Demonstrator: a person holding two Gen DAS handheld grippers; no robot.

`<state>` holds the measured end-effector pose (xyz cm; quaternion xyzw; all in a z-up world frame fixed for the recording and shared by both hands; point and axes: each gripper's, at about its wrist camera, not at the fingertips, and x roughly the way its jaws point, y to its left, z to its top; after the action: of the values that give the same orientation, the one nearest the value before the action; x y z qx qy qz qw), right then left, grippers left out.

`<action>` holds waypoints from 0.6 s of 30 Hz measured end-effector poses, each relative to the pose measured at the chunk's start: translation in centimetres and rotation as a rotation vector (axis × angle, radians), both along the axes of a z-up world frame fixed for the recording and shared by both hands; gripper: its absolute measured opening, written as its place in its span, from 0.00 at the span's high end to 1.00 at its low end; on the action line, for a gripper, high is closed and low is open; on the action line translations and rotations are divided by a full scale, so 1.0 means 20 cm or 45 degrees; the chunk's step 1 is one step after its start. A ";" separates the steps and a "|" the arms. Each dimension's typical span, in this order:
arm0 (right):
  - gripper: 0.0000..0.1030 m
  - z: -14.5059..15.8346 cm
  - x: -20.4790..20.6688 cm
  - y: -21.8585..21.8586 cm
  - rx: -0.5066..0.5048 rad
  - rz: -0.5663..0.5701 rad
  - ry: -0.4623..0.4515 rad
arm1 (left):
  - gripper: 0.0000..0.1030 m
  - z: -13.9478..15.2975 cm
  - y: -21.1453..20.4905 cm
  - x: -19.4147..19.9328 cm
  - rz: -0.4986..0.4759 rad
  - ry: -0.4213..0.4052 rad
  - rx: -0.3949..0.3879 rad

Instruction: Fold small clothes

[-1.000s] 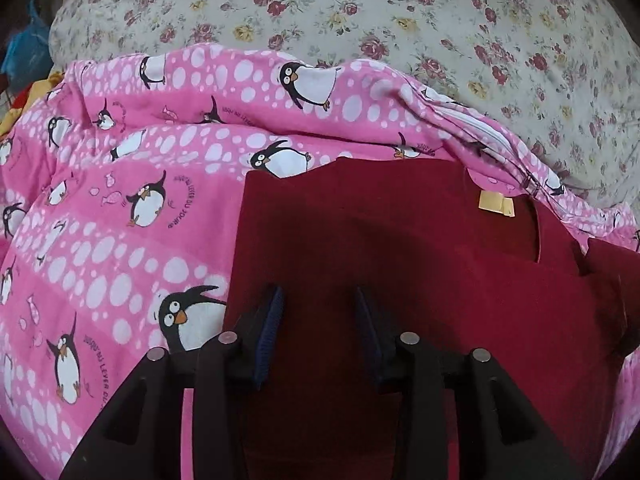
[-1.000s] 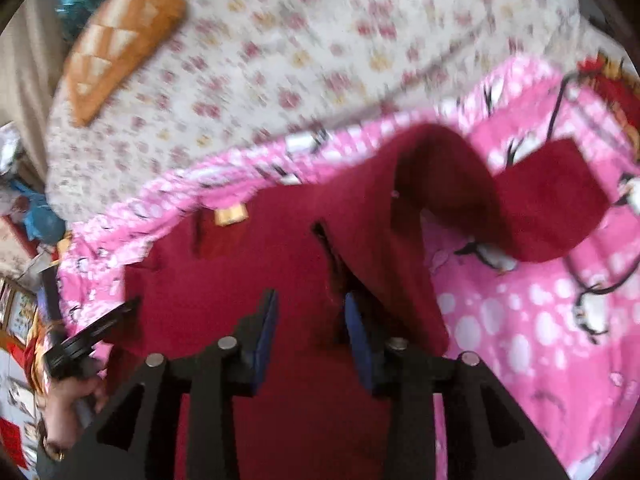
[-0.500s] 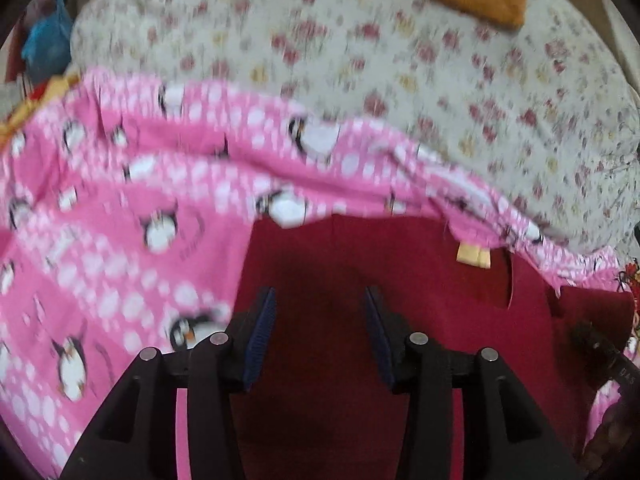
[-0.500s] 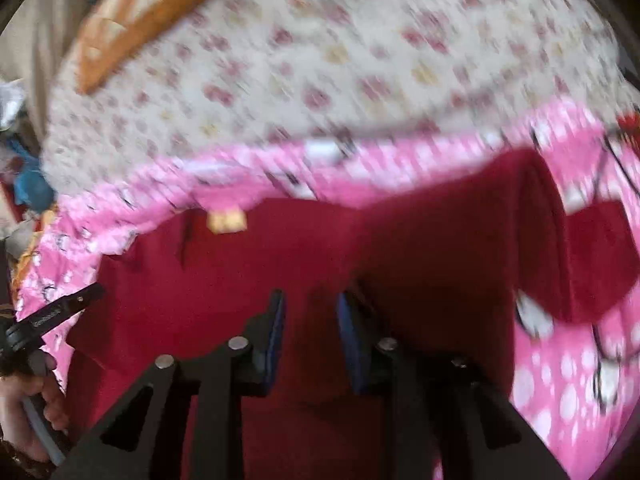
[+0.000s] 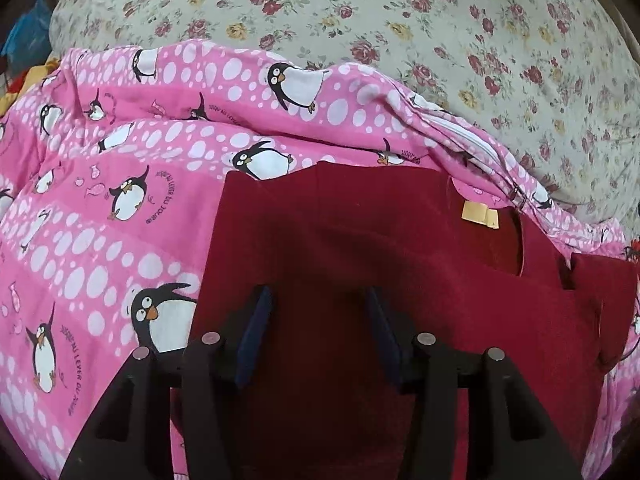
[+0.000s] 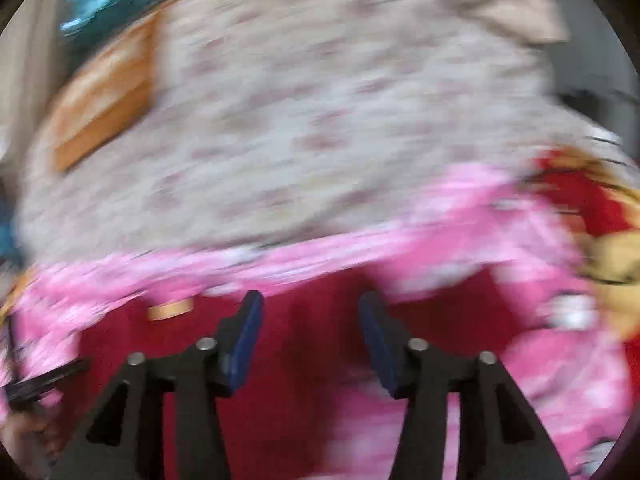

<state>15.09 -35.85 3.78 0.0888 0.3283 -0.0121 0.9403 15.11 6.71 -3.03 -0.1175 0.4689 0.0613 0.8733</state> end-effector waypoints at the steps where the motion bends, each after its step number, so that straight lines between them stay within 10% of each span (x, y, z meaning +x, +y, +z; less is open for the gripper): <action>1: 0.48 -0.03 -0.01 -0.13 -0.038 -0.101 0.022 | 0.62 0.01 -0.01 0.00 -0.005 0.001 0.006; 6: 0.53 -0.23 -0.07 -0.54 0.159 -0.274 0.119 | 0.60 0.01 -0.03 0.00 -0.001 -0.001 -0.003; 13: 0.54 -0.27 0.00 -0.49 0.114 -0.212 0.120 | 0.60 0.02 -0.01 -0.01 0.003 -0.006 -0.025; 18: 0.93 -0.29 0.02 -0.53 0.159 -0.235 0.135 | 0.60 0.02 -0.02 -0.01 0.010 -0.008 -0.026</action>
<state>15.43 -46.49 -2.01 0.1762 0.3680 -0.0828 0.9092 14.93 6.40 -2.70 -0.1286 0.4663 0.0596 0.8732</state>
